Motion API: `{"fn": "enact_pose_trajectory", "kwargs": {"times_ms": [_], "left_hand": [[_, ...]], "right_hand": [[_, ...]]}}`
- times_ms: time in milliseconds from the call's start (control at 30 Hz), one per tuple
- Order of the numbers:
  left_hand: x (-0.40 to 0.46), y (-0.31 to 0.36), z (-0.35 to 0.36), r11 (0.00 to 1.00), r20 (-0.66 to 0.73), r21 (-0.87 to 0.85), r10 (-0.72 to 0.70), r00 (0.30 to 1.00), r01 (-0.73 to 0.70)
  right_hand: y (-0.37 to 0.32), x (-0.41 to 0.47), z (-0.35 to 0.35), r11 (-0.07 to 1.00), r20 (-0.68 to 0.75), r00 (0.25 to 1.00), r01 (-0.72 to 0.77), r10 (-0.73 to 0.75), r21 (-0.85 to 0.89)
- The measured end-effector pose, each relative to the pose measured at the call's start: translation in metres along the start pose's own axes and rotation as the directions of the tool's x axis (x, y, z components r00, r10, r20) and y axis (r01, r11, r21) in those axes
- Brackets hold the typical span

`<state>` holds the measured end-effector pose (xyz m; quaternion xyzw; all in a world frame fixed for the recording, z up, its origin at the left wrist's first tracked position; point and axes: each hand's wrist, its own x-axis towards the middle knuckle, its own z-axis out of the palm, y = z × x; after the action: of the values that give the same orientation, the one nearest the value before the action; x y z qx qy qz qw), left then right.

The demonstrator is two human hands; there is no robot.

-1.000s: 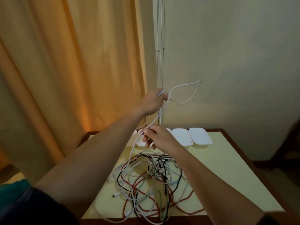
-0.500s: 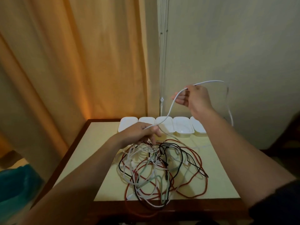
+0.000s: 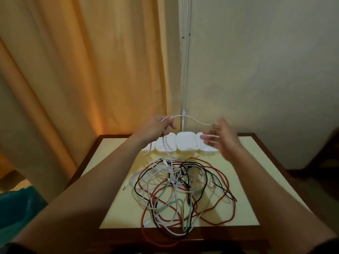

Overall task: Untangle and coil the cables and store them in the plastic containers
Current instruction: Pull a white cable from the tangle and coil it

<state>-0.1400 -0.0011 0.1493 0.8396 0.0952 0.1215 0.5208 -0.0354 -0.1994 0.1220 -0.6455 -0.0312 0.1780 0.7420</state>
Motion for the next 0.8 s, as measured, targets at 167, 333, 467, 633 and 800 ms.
{"fn": "enact_pose_trajectory", "kwargs": {"times_ms": [167,333,467,633,800], "left_hand": [[0.019,0.019,0.018,0.999,0.026,-0.049,0.001,1.000,0.000],[0.014,0.007,0.033,0.999,0.042,0.021,0.023,0.999,-0.024],[0.010,-0.018,0.027,1.000,-0.084,0.005,0.015,0.996,-0.015],[-0.003,-0.042,0.019,0.995,-0.080,-0.026,0.093,0.992,-0.095],[-0.015,-0.053,0.022,0.989,-0.137,0.056,0.145,0.980,-0.138]], "right_hand": [[0.039,-0.054,0.033,0.865,0.401,0.912,0.264,-0.081,-0.426],[0.065,-0.048,0.020,0.787,0.428,0.865,0.449,-0.263,-0.424],[0.060,-0.033,-0.013,0.749,0.227,0.874,0.486,-0.430,-0.451],[0.048,-0.018,-0.053,0.656,0.115,0.856,0.465,-0.504,-0.594],[0.056,-0.007,-0.069,0.526,0.105,0.880,0.368,-0.463,-0.766]]}}
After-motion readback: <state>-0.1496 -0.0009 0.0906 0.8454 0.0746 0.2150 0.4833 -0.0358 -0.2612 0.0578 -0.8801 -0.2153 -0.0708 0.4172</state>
